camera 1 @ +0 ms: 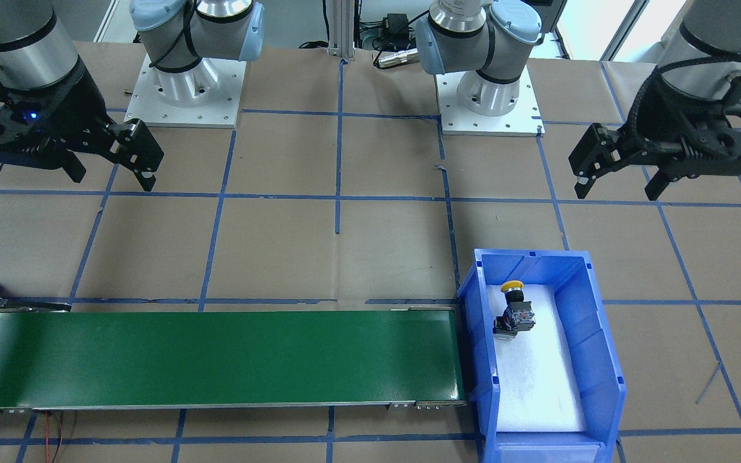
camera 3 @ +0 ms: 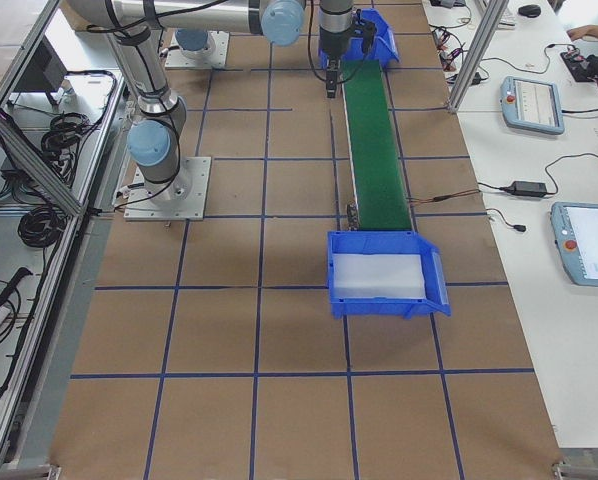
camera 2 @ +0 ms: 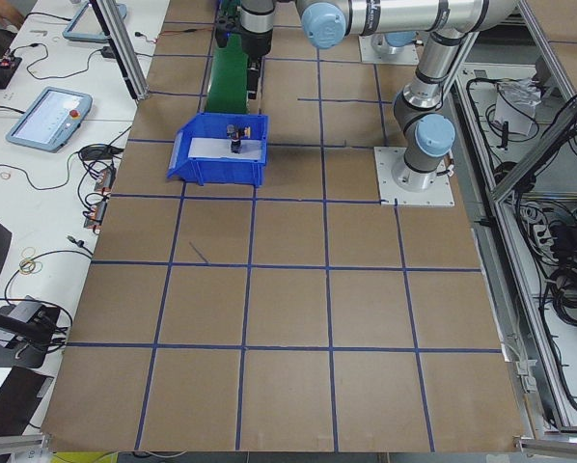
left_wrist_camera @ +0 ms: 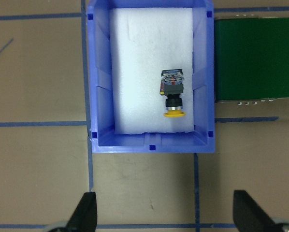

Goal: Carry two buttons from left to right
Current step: 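Move the left gripper over the yellow-capped button in the blue bin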

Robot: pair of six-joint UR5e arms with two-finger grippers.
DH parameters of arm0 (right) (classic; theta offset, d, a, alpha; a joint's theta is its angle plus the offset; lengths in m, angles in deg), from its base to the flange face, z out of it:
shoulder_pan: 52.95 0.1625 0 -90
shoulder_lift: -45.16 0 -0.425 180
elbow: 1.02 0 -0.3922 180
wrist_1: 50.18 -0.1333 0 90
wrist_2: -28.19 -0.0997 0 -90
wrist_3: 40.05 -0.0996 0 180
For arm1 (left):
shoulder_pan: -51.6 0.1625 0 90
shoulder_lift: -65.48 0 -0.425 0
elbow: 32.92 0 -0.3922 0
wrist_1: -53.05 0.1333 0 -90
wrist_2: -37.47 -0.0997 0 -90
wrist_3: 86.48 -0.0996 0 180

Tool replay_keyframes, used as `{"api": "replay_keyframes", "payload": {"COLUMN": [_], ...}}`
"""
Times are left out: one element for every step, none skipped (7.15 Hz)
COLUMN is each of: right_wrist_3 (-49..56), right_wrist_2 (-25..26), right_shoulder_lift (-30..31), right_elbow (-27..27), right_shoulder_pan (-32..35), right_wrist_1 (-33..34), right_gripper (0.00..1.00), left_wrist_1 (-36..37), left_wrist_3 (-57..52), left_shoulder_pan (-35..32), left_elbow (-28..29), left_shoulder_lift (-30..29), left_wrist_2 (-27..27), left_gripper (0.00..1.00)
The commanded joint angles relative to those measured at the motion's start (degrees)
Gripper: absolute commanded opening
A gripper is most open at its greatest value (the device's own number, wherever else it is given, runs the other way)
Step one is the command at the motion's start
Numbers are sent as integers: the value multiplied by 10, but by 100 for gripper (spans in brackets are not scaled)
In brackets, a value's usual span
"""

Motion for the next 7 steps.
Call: {"api": "replay_keyframes", "payload": {"right_wrist_3": [0, 1, 1, 1, 2, 1, 1], "right_wrist_2": [0, 1, 1, 1, 1, 1, 1], "right_shoulder_lift": [1, 1, 1, 1, 2, 1, 1], "right_elbow": [1, 1, 1, 1, 1, 1, 1], "right_shoulder_pan": [0, 0, 0, 0, 0, 0, -1], "right_wrist_1": [-2, -3, -3, -3, -3, -2, 1], "right_gripper": [100, 100, 100, 100, 100, 100, 100], "left_wrist_1": [23, 48, 75, 100, 101, 103, 111], "left_wrist_3": [28, 47, 43, 44, 59, 106, 141], "left_shoulder_pan": [9, 8, 4, 1, -10, -27, -50], "left_elbow": [3, -4, -4, -4, -4, -4, -4], "left_shoulder_lift": [-36, -48, -78, -97, -104, -112, -121], "left_wrist_2": [24, 25, 25, 25, 17, 15, 14], "left_gripper": [100, 100, 100, 100, 100, 100, 100]}}
